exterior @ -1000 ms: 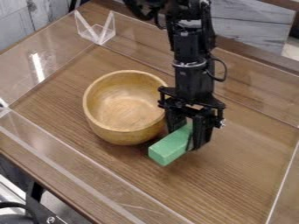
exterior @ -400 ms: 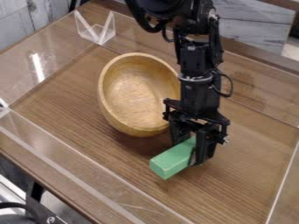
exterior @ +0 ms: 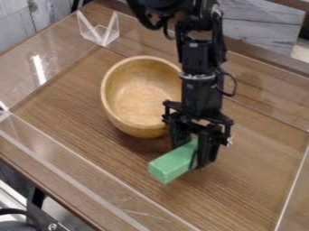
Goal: Remove the green block from inside the brown bowl and put it on the table
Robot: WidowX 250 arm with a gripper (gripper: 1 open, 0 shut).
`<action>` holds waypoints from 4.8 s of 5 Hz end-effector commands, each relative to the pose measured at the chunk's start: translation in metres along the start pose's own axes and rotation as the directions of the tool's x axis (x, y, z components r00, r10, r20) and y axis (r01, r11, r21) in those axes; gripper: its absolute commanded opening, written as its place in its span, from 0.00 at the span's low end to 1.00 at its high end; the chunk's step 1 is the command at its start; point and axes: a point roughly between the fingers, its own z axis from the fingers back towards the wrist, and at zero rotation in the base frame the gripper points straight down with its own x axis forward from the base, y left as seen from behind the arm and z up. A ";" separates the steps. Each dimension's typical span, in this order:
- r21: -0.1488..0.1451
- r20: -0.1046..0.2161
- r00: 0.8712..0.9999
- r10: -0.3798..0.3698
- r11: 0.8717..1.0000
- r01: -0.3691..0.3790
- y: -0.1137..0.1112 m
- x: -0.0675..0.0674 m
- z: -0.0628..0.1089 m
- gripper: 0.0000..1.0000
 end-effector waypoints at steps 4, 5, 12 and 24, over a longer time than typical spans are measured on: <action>-0.022 0.064 0.998 0.017 1.000 -0.016 -0.005 -0.003 0.034 0.00; -0.028 0.068 0.997 0.021 0.999 -0.019 -0.006 -0.004 0.037 0.00; -0.082 0.083 0.996 0.039 0.996 -0.032 -0.009 -0.019 0.054 0.00; -0.097 0.011 0.996 -0.086 0.991 0.086 -0.069 0.007 0.024 0.00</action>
